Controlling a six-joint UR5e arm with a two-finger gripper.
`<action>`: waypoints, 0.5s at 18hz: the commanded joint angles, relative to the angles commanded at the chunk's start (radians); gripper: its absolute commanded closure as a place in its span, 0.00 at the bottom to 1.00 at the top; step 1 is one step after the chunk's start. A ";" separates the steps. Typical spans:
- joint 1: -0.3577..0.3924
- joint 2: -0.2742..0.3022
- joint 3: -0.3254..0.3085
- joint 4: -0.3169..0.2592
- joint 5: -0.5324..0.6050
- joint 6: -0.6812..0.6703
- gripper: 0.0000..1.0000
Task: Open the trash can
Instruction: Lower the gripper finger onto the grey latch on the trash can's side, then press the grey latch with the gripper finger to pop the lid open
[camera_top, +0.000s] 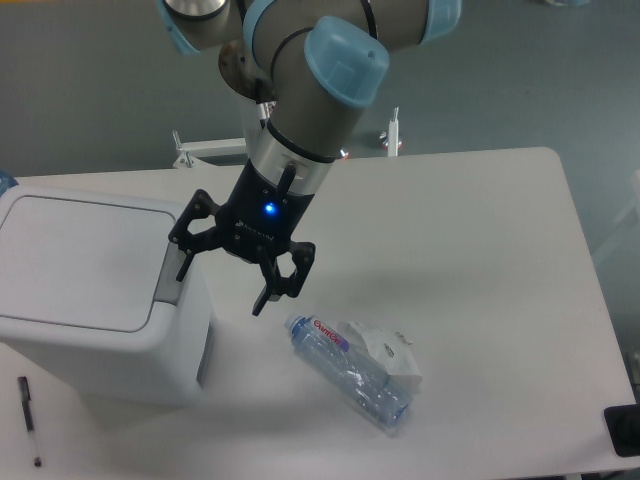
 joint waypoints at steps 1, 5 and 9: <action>-0.002 0.000 0.000 0.000 0.000 0.000 0.00; -0.005 0.000 -0.002 0.000 0.000 0.000 0.00; -0.005 0.002 -0.017 0.003 0.002 0.005 0.00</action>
